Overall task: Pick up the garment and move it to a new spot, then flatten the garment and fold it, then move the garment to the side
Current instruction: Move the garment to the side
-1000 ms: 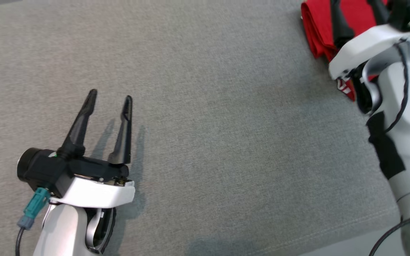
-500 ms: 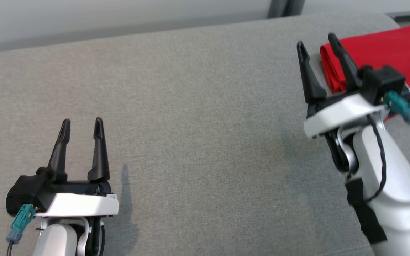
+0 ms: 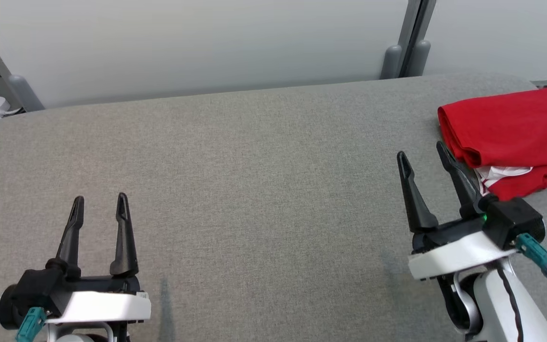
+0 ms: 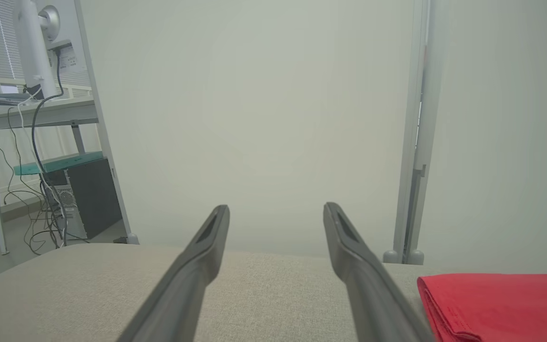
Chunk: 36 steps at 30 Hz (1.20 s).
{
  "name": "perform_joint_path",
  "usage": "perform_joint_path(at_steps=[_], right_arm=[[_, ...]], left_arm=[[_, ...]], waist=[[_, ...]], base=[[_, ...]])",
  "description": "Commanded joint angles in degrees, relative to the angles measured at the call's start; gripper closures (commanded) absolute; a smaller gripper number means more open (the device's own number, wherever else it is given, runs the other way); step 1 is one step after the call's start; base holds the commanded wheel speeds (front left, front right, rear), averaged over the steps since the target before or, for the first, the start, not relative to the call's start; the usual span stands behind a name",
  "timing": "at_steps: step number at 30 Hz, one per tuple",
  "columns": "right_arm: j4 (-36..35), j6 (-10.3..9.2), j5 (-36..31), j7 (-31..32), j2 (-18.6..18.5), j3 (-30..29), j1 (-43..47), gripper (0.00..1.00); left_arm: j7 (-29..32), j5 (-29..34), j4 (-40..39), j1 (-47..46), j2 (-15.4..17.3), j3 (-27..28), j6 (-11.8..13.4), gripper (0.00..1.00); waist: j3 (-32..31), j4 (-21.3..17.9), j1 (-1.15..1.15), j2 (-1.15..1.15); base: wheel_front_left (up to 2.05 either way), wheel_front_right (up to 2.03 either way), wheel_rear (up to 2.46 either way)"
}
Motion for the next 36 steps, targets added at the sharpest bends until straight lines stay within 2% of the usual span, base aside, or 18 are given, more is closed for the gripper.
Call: perform_joint_path(at_steps=[1,5,12,20,36], right_arm=[[-2.7,-0.01,0.2,-0.3,0.4,0.9,0.6,0.00],[-6.4,-0.01,1.7,-0.3,0.5,0.2,5.6,0.00],[-6.9,-0.01,3.4,-0.3,0.5,-1.7,11.5,0.00],[-6.6,-0.01,3.1,-0.3,0.1,-1.0,13.2,0.00],[-6.2,-0.01,3.1,-0.3,0.4,-1.1,14.1,0.00]], left_arm=[[-0.3,0.9,-1.8,-0.7,0.4,1.8,0.0,0.00],[-0.3,2.1,-1.5,1.2,0.4,1.8,-0.8,0.00],[-0.3,2.8,-2.7,3.6,0.4,2.4,-2.2,0.00],[-0.3,4.3,-2.6,7.0,0.4,3.3,-3.1,0.00],[-0.3,4.8,-2.2,7.9,0.4,3.7,-3.0,0.00]], waist=[[-0.8,0.4,0.00,0.00],[-2.4,0.8,0.00,0.00],[-4.1,0.8,0.00,0.00],[-5.4,0.7,0.00,0.00],[-6.1,1.2,0.00,0.00]], base=[[0.00,0.00,0.00],[0.00,0.00,0.00],[0.00,0.00,0.00],[0.00,0.00,0.00],[0.00,0.00,0.00]])
